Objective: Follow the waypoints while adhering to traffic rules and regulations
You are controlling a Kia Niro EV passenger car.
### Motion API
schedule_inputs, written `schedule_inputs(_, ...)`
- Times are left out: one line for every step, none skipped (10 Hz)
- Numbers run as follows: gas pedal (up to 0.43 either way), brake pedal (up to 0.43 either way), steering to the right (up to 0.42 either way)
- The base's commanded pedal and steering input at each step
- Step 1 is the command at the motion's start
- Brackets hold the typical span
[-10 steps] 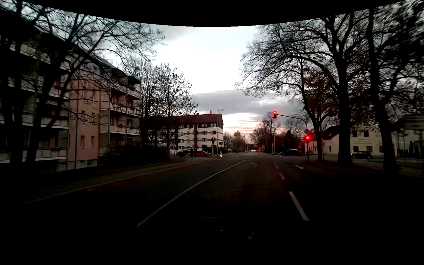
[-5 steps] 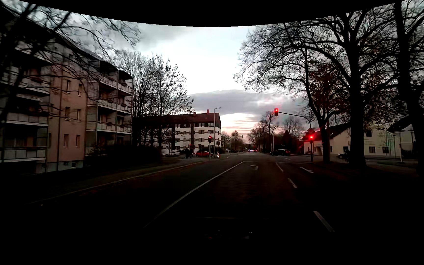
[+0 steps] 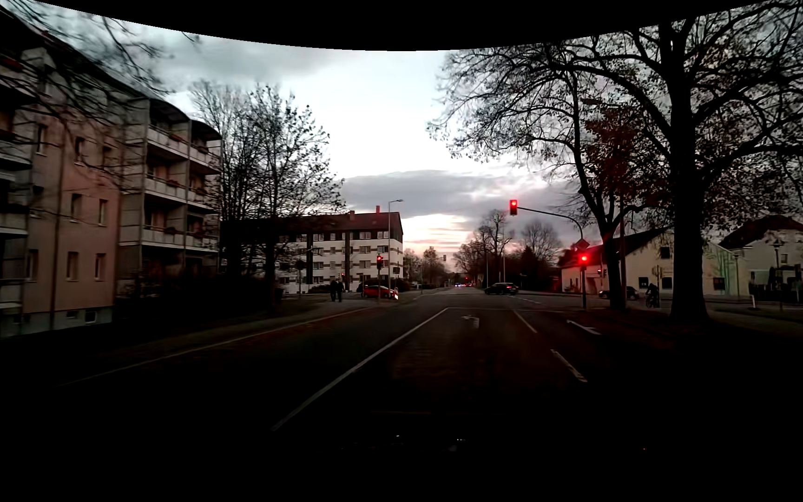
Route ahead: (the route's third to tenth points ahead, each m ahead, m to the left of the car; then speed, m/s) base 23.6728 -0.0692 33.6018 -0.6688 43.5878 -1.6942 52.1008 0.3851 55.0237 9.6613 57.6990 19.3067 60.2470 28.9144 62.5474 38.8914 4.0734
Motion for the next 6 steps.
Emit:
schedule_inputs(0.0,0.012,0.081)
schedule_inputs(0.0,0.012,0.076)
schedule_inputs(0.0,0.012,0.074)
schedule_inputs(0.0,0.018,0.073)
schedule_inputs(0.0,0.012,0.072)
schedule_inputs(0.0,0.018,0.072)
